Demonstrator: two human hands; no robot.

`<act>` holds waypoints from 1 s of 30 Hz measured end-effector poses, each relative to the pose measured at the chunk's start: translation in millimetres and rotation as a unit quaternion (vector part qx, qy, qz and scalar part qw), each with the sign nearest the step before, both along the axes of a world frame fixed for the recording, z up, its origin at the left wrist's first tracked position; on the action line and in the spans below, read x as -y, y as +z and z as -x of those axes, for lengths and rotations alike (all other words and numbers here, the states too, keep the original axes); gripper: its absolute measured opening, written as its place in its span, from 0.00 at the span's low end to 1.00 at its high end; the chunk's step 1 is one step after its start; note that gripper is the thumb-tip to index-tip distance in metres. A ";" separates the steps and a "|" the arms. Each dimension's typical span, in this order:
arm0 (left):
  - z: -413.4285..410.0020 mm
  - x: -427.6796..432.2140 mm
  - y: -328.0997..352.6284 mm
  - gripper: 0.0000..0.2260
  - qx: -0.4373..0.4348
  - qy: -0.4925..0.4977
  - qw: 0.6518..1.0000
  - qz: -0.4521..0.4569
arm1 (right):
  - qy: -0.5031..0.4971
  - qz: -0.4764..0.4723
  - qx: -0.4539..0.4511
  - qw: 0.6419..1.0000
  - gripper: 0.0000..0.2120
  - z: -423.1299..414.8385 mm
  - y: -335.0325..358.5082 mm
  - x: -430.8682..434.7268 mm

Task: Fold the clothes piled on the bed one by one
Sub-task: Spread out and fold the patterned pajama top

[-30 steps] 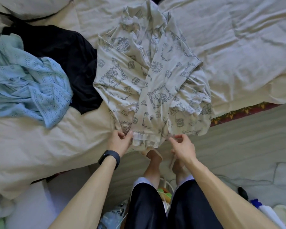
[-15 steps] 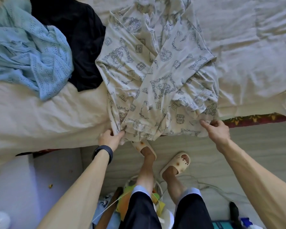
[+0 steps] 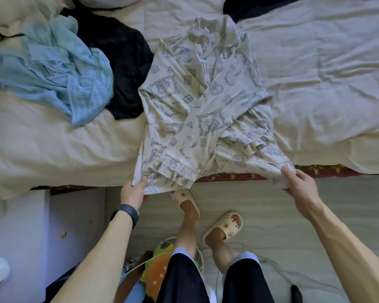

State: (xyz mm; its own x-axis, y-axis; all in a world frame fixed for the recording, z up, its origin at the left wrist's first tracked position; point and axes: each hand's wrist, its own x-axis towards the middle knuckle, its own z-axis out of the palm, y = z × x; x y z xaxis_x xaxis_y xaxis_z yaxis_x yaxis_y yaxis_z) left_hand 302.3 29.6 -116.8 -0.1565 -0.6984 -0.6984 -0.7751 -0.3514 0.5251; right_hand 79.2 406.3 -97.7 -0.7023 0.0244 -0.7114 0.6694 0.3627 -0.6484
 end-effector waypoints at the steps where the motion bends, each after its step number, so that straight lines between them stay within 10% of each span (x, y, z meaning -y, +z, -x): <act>1: -2.0 -2.4 9.8 0.10 -0.013 0.016 1.000 0.005 | -0.011 0.007 -0.012 1.000 0.07 -1.5 11.2 -3.4; 13: 23.0 -20.0 68.4 0.24 -0.171 0.197 0.963 -0.070 | -0.086 0.093 0.015 0.992 0.05 -3.1 43.3 -7.1; 22: -0.3 -30.9 78.4 0.16 -0.096 0.195 0.976 -0.018 | -0.118 -0.027 -0.035 0.992 0.12 -23.7 50.4 -17.2; 30: -28.2 -72.3 135.6 0.29 -0.055 0.131 0.989 -0.046 | -0.138 -0.021 0.043 0.989 0.10 -58.8 100.6 -47.6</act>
